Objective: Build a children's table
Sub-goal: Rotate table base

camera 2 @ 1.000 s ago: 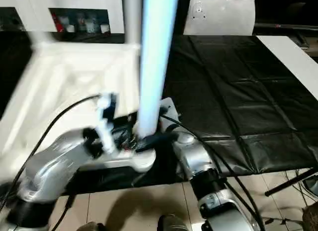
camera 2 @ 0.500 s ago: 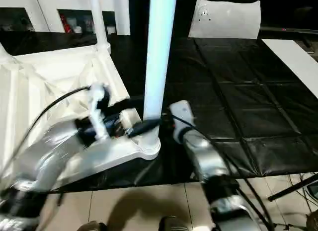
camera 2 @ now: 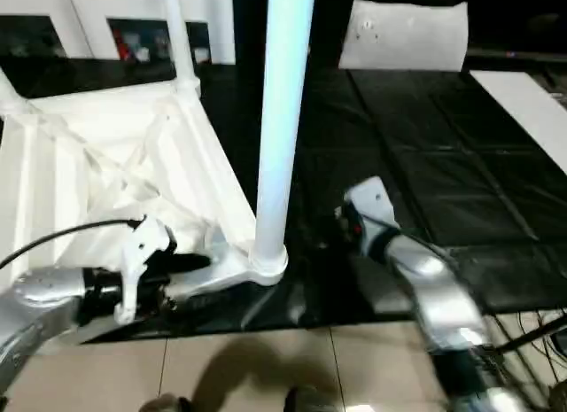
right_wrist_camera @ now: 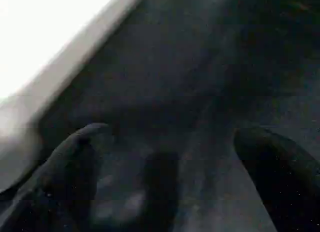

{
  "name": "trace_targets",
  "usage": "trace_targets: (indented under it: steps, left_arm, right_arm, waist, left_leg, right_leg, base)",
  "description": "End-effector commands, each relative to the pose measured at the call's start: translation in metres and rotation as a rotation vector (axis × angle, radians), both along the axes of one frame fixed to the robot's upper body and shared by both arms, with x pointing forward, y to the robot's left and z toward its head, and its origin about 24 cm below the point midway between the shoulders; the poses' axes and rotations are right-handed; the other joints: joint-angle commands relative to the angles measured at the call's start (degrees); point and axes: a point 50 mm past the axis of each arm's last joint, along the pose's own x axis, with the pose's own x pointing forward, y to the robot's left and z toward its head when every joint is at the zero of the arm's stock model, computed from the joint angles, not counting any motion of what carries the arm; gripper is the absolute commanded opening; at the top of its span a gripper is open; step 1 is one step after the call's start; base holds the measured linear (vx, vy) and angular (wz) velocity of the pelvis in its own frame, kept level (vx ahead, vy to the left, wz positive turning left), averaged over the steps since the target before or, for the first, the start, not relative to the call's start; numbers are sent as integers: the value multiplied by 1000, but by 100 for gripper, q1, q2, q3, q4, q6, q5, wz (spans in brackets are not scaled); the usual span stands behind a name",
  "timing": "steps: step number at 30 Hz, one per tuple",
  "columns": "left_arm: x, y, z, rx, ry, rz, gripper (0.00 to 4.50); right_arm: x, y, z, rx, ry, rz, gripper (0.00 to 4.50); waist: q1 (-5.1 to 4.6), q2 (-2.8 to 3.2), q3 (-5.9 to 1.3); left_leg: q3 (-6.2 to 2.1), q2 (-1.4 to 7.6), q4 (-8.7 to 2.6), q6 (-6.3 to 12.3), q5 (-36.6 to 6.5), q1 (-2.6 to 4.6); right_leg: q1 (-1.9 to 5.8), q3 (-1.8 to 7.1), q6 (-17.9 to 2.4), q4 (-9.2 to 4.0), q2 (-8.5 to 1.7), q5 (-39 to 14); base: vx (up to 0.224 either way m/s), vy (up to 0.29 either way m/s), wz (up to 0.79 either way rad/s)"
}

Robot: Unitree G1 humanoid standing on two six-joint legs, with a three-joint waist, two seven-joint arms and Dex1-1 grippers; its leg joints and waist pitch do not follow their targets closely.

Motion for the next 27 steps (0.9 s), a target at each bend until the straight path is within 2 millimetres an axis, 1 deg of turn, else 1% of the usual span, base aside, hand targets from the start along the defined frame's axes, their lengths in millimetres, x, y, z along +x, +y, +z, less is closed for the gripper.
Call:
trace_targets:
  steps: [1, 2, 3, 4, 5, 6, 7, 8, 9, 10, 11, 14, 15, 16, 17, 21, 24, 26, 27]
  left_arm:
    - [0, -4, -2, 35, 0, 11, 396]
    - [1, -5, -3, 50, -6, 19, 396]
    - [1, -5, -3, 50, -6, 19, 396]
    - [4, -7, -4, 66, -19, 35, 396]
    - [6, -8, -5, 71, -26, 42, 396]
    - [6, -8, -5, 71, -26, 42, 396]
    - [7, -9, -5, 79, -25, 45, 396]
    - [7, -9, -7, 95, -19, 49, 396]
    - [8, -9, -9, 111, -14, 53, 396]
    - [8, -9, -9, 112, -13, 54, 396]
    - [10, -9, -11, 126, -16, 65, 396]
    - [13, -9, -13, 137, -25, 71, 396]
    - [13, -9, -13, 137, -25, 69, 396]
    - [15, -9, -14, 141, -29, 67, 396]
    - [16, -9, -14, 143, -31, 68, 396]
    - [20, -9, -14, 146, -42, 75, 396]
    - [22, -10, -14, 144, -41, 70, 396]
    - [22, -13, -13, 126, -35, 48, 396]
    - [21, -15, -12, 116, -32, 40, 396]
  right_arm:
    - [-8, 4, 9, 22, 21, 88, 450]
    - [-15, 4, 14, 27, 41, 135, 450]
    - [-15, 4, 14, 27, 41, 135, 450]
    - [-27, 3, 21, 36, 83, 222, 450]
    - [-32, 2, 24, 39, 102, 257, 450]
    - [-32, 2, 24, 39, 102, 257, 450]
    - [-38, 2, 26, 40, 126, 289, 450]
    - [-44, 1, 29, 40, 150, 320, 450]
    - [-47, 2, 30, 41, 163, 339, 450]
    - [-48, 2, 30, 41, 164, 341, 450]
    - [-50, 3, 31, 41, 171, 349, 450]
    - [-50, 4, 32, 45, 176, 348, 450]
    - [-50, 4, 32, 45, 177, 348, 450]
    - [-51, 6, 32, 48, 180, 351, 450]
    - [-51, 6, 32, 51, 184, 352, 450]
    - [-51, 7, 33, 54, 189, 356, 450]
    - [-52, 9, 33, 61, 197, 364, 450]
    - [-55, 10, 33, 68, 210, 384, 450]
    - [-55, 11, 33, 69, 213, 388, 450]
  waist:
    - [13, 44, -300]
    - [4, 52, -300]
    - [8, 41, -301]
    - [-2, 57, -295]
    - [15, 52, -302]
    - [7, 41, -293]
    - [14, 47, -307]
    - [15, 38, -305]
    - [15, 50, -300]
    - [14, 45, -307]
    - [0, 60, -301]
    - [8, 46, -307]
    - [9, 41, -301]
    - [15, 63, -294]
    - [12, 50, -291]
    - [23, 47, -292]
    - [31, 67, -286]
    - [31, 59, -290]
    - [36, 69, -292]
  left_leg:
    - [67, 2, -443, 97, -1615, 51]
    - [63, -4, -444, 89, -1671, 51]
    - [55, -5, -442, 79, -1678, 45]
    - [47, -15, -448, 73, -1710, 35]
    - [44, 3, -431, 96, -1749, 63]
    - [40, -6, -445, 114, -1742, 42]
    - [39, -7, -434, 125, -1710, 42]
    - [35, -4, -432, 144, -1680, 37]
    - [34, -9, -434, 150, -1680, 32]
    - [28, -9, -434, 157, -1671, 32]
    - [26, -12, -437, 151, -1689, 25]
    - [22, -15, -430, 141, -1728, 38]
    - [18, -12, -436, 137, -1756, 33]
    - [14, -13, -438, 127, -1785, 36]
    - [14, -17, -436, 121, -1834, 41]
    - [6, -24, -433, 105, -1896, 43]
    - [-2, -26, -438, 88, -1930, 44]
    - [-6, -30, -439, 84, -1928, 36]
    - [-11, -26, -442, 79, -1939, 41]
  right_leg:
    - [277, 100, -677, -450, -69, -1945]
    - [261, 94, -681, -471, -71, -2096]
    - [274, 93, -660, -473, -75, -2149]
    - [269, 94, -632, -482, -81, -2266]
    - [265, 102, -597, -494, -80, -2264]
    - [276, 95, -591, -502, -75, -2280]
    - [274, 95, -598, -501, -87, -2270]
    - [271, 94, -596, -502, -86, -2278]
    - [270, 90, -580, -517, -79, -2319]
    - [273, 86, -576, -511, -82, -2330]
    - [250, 84, -586, -528, -81, -2382]
    - [241, 78, -606, -536, -85, -2459]
    - [241, 75, -582, -541, -88, -2529]
    - [235, 74, -572, -543, -93, -2575]
    - [224, 70, -532, -561, -89, -2676]
    - [212, 66, -431, -584, -96, -2888]
    - [198, 57, -372, -599, -95, -3009]
    - [203, 54, -356, -601, -95, -3017]
    - [199, 54, -359, -602, -100, -3011]
  base:
    - [0, 0, 0]
    - [0, 0, 0]
    - [0, 0, 0]
    - [0, 0, 0]
    - [0, 0, 0]
    - [0, 0, 0]
    - [0, 0, 0]
    - [0, 0, 0]
    - [0, 0, 0]
    - [0, 0, 0]
    - [0, 0, 0]
    - [0, 0, 0]
    - [0, 0, 0]
    - [0, 0, 0]
    - [0, 0, 0]
    - [0, 0, 0]
    - [0, 0, 0]
    - [0, 0, 0]
    - [0, 0, 0]
